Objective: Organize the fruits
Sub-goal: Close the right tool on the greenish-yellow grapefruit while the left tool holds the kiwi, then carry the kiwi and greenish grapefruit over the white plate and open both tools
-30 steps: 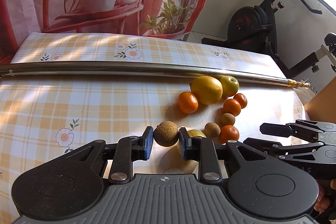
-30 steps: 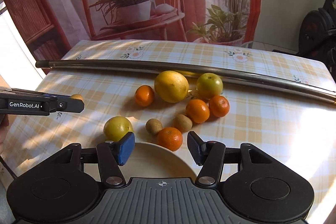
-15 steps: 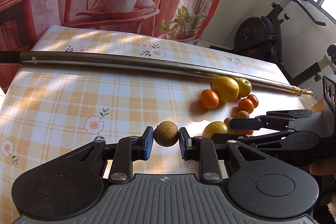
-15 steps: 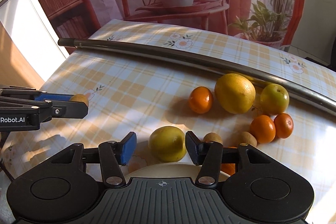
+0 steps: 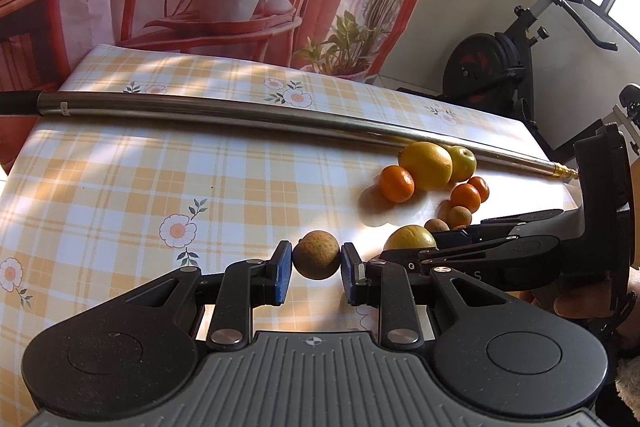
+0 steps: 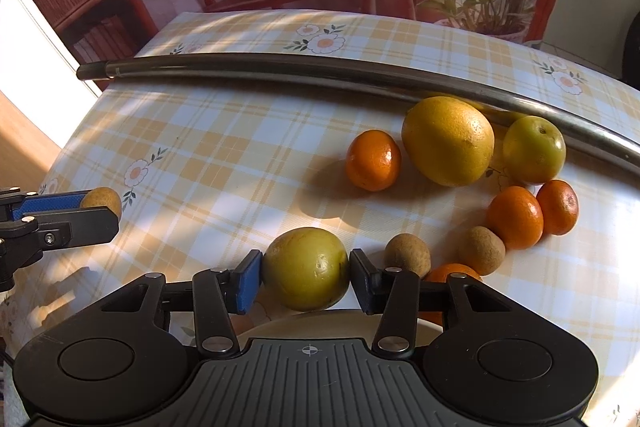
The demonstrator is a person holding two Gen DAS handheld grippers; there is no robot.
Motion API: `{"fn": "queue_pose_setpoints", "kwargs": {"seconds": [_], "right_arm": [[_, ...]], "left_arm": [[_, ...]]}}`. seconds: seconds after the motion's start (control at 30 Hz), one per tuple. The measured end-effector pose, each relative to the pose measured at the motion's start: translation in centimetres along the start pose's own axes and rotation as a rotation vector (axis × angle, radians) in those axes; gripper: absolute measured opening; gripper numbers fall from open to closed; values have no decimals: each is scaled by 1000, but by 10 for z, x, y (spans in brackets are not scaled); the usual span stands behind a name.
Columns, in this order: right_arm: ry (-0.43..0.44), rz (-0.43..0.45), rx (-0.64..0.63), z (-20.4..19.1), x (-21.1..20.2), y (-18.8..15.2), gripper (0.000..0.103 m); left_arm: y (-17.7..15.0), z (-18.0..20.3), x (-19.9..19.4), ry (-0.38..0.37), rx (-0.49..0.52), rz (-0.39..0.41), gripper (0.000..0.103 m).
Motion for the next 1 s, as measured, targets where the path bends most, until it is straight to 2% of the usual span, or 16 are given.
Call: {"fn": "queue_pose_setpoints", "kwargs": {"seconds": [0.2,0.3,0.53,0.83,1.0], "right_arm": [[22,35,58,8,-9,-3,43],[57,51,102,17,-18,-6,39],[98,107,158,31,-39,-21,39],[88,154,153,37,-63,-38,39],[30,122,161,54,-76,-56,39]], "left_arm": [[-2,4,-2,7,9,9,27],[-3,6,-3,4,9,2,27],[-5,18,3,-2,41,-21,27],[-8,29,6,-26,53,-35,27],[-13,43,13,-59,78,-57,27]]}}
Point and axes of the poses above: each gripper's, at about its wrist camera, not at the fingertips, and x roughly the way its jaws point, z to its right, y to its top, the point moved 1 cm from there along x, roughly the way its jaws point, and after that the axes turned 15 degrees about -y, right-handed, at the moved point
